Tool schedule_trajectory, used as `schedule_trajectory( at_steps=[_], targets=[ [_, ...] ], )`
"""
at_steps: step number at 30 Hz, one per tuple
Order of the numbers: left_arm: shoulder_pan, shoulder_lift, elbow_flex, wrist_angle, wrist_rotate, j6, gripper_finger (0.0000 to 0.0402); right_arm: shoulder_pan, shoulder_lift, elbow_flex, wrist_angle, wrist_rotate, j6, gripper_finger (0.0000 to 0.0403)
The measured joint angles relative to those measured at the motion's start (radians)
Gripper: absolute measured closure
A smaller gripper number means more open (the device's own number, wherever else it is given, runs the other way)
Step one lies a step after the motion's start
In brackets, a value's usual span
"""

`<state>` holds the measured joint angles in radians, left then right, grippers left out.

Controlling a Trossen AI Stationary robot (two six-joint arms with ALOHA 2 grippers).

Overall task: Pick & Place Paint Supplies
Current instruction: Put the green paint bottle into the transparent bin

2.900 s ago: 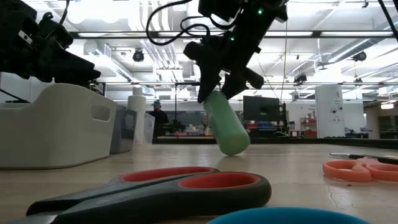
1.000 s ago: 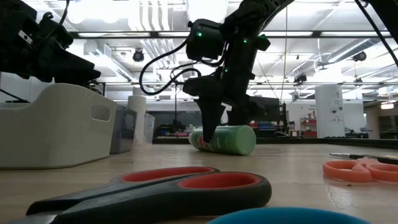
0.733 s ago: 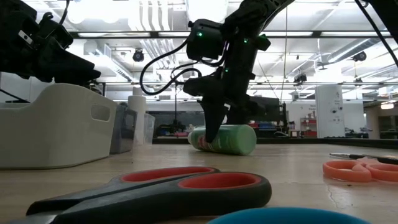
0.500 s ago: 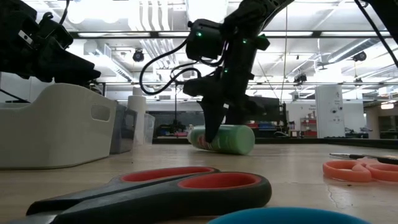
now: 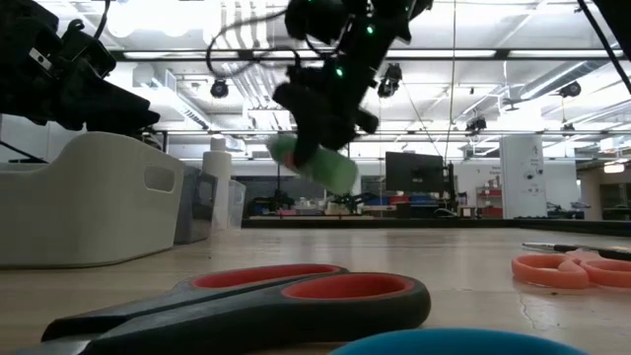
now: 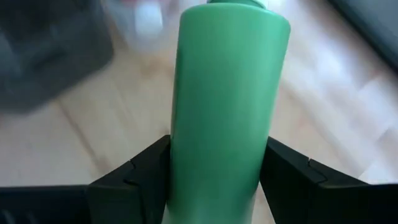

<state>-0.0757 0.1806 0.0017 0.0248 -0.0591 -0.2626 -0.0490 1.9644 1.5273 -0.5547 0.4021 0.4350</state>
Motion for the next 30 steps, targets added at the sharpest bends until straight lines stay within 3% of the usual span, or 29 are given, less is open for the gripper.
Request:
schedule_trajectory(
  at_steps=[10,17,22,30],
  targets=[
    [0.000,0.000,0.000,0.000,0.000,0.000,0.0272,-0.029,-0.004,0.009,0.440,0.033,-0.352,0.0200],
    [0.000,0.000,0.000,0.000,0.000,0.000,0.0272,-0.088,0.046,0.006,0.697,-0.166,-0.444,0.0200],
    [0.000,0.005,0.000,0.000,0.000,0.000,0.0272,-0.146,0.086,0.011,0.759,-0.330,-0.445,0.0200],
    [0.000,0.020,0.000,0.000,0.000,0.000,0.0272,-0.174,0.213,0.112,0.775,-0.383,-0.448,0.0200]
  ],
)
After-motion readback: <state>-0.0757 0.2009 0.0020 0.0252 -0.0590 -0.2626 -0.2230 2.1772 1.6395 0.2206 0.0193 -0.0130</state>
